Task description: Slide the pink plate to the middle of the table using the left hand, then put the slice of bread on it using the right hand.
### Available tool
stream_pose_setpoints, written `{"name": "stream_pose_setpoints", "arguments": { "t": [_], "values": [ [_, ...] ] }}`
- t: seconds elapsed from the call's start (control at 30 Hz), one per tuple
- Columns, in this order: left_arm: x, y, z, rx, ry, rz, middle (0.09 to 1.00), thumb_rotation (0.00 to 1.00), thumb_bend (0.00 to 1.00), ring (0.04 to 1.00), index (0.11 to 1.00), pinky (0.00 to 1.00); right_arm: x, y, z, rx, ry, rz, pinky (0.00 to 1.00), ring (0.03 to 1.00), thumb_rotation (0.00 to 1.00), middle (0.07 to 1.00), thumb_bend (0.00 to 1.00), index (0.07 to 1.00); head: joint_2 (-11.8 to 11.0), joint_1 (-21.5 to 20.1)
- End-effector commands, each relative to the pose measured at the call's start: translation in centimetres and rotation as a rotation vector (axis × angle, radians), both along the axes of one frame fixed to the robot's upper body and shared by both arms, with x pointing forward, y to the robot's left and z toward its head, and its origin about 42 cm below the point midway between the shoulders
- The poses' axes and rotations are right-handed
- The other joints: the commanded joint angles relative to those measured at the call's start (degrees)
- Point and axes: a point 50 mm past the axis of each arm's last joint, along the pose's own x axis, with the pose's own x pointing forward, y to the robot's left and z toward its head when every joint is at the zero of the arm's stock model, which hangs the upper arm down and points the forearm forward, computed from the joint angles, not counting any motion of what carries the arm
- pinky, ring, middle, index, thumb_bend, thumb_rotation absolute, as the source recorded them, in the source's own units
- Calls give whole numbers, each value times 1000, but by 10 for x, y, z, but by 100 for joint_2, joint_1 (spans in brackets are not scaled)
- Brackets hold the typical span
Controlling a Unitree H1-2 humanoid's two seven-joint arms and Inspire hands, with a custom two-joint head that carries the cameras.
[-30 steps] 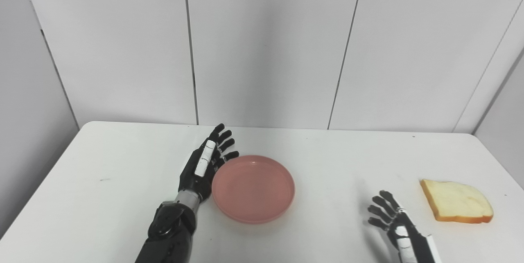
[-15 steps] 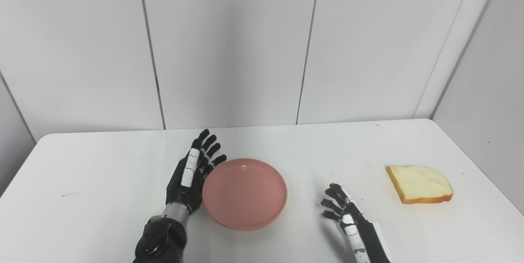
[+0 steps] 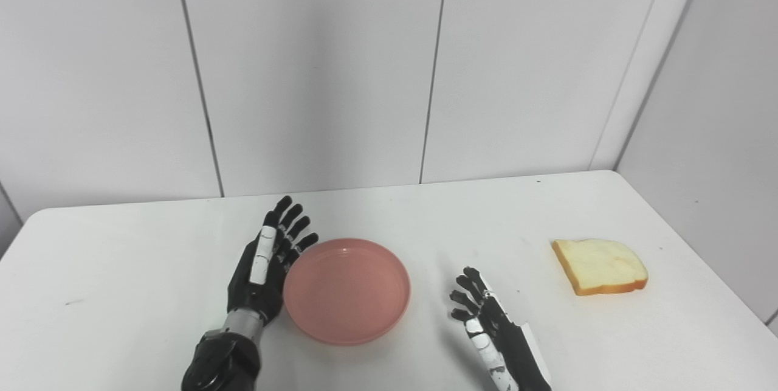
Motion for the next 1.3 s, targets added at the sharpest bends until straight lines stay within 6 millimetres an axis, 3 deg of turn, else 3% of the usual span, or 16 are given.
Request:
{"name": "stream_pose_setpoints", "arguments": {
  "t": [0.0,0.27,0.37,0.53,0.7,0.97,1.27],
  "values": [
    [-17,4,-31,0,76,-6,950,739,934,926,914,813,-13,-1,-3,52,41,-48,817,860,824,913,795,927,-4,-36],
    [-16,7,-33,2,82,12,935,746,943,916,903,796,-10,-65,49,-45,-84,-150,790,853,730,916,799,932,-56,-69],
    [-16,10,-35,16,82,19,934,753,950,911,905,790,-3,-95,65,-173,-132,-195,795,853,690,916,810,949,-66,-111],
    [-15,15,-37,30,75,19,929,761,939,907,909,784,13,-137,91,-372,-208,-230,777,852,711,917,843,965,-80,-194],
    [-15,16,-37,26,81,13,935,759,934,914,914,799,32,-175,132,-555,-220,-249,819,870,744,925,865,951,-96,-266],
    [-15,16,-40,31,85,4,938,763,905,917,918,803,62,-209,171,-751,-120,-202,854,899,733,925,924,931,-125,-352],
    [-17,16,-42,27,101,14,924,743,911,913,908,813,101,-237,191,-873,27,-133,873,903,639,921,999,906,-98,-333]
  ]
}}
